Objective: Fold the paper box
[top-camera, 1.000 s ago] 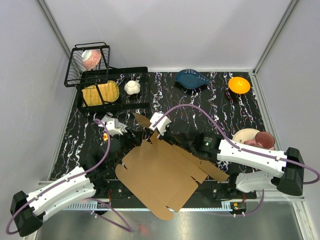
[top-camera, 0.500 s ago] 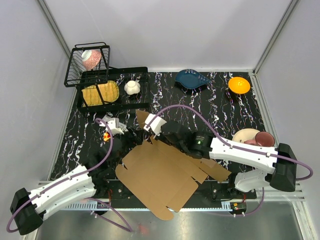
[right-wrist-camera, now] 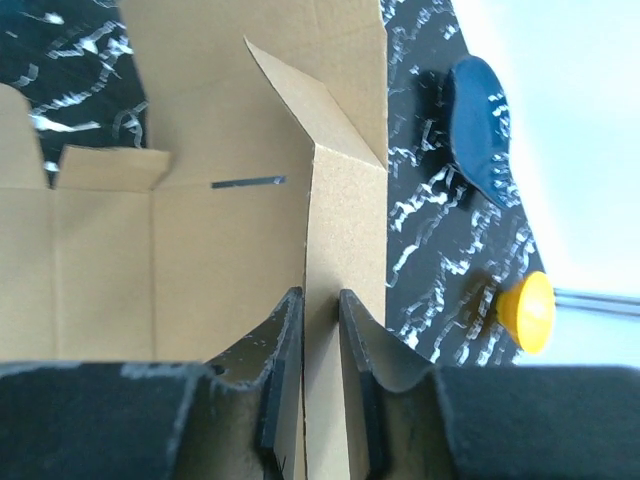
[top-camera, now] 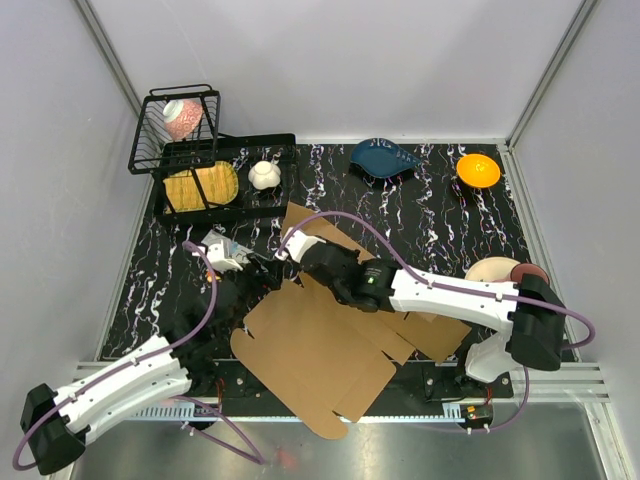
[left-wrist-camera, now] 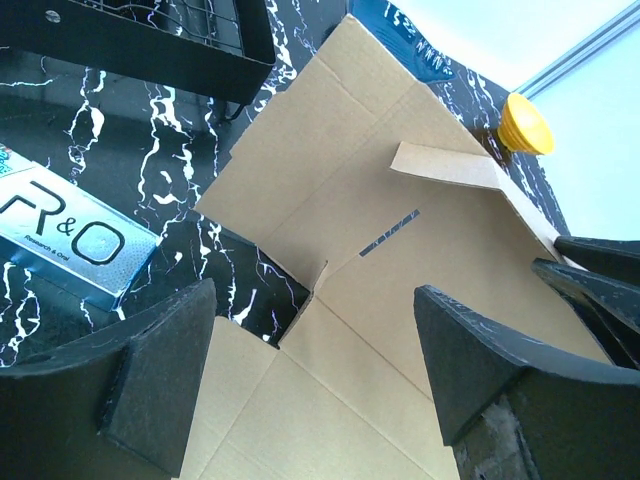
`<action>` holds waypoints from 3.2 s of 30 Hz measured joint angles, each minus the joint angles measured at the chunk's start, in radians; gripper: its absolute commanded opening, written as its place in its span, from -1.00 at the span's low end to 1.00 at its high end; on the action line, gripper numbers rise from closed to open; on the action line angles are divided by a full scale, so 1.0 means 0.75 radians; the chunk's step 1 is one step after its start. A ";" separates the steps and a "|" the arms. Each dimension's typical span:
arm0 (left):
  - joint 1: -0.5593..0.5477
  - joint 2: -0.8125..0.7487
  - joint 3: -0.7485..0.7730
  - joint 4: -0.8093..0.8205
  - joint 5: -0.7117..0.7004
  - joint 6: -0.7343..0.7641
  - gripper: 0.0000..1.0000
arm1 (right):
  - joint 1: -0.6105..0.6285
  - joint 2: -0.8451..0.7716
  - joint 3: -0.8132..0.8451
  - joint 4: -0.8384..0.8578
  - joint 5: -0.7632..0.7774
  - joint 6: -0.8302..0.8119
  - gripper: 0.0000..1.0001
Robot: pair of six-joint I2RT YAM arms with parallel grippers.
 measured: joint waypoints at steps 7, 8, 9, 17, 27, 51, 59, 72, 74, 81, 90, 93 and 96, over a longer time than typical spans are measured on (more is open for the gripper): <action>0.000 -0.044 -0.017 -0.002 -0.039 -0.009 0.64 | 0.000 0.020 -0.001 0.023 0.183 -0.130 -1.00; 0.000 -0.047 -0.021 -0.002 -0.047 -0.012 0.64 | 0.000 0.018 -0.002 0.036 0.205 -0.147 -1.00; 0.000 -0.047 -0.024 -0.002 -0.055 -0.013 0.64 | 0.000 0.018 -0.006 0.052 0.224 -0.172 -1.00; 0.000 0.030 -0.034 0.100 -0.143 -0.004 0.66 | 0.033 0.019 -0.158 0.287 0.368 -0.484 -1.00; 0.000 0.153 -0.024 0.216 -0.171 0.019 0.67 | 0.049 0.069 -0.322 1.011 0.593 -1.286 -1.00; 0.082 0.406 0.052 0.434 -0.152 0.035 0.76 | -0.022 0.034 -0.246 0.424 0.585 -0.511 -1.00; 0.207 0.637 0.075 0.680 -0.002 0.123 0.88 | -0.181 -0.106 -0.132 0.110 0.403 -0.170 -1.00; 0.292 1.101 0.197 1.295 0.351 0.309 0.89 | -0.316 -0.122 -0.116 0.033 0.281 -0.001 -1.00; 0.293 1.186 0.241 1.368 0.413 0.343 0.89 | -0.329 -0.122 -0.103 0.018 0.270 0.014 -1.00; 0.385 1.557 0.376 1.614 0.738 0.380 0.78 | -0.352 -0.124 -0.033 -0.095 0.192 0.090 -1.00; 0.596 1.920 0.570 1.608 1.118 0.227 0.79 | -0.357 -0.153 -0.009 -0.158 0.110 0.156 -1.00; 0.601 1.948 0.657 1.612 1.222 0.221 0.83 | -0.359 -0.154 -0.009 -0.158 0.097 0.163 -1.00; 0.605 1.979 0.749 1.631 1.312 0.217 0.86 | -0.361 -0.154 -0.009 -0.159 0.083 0.167 -1.00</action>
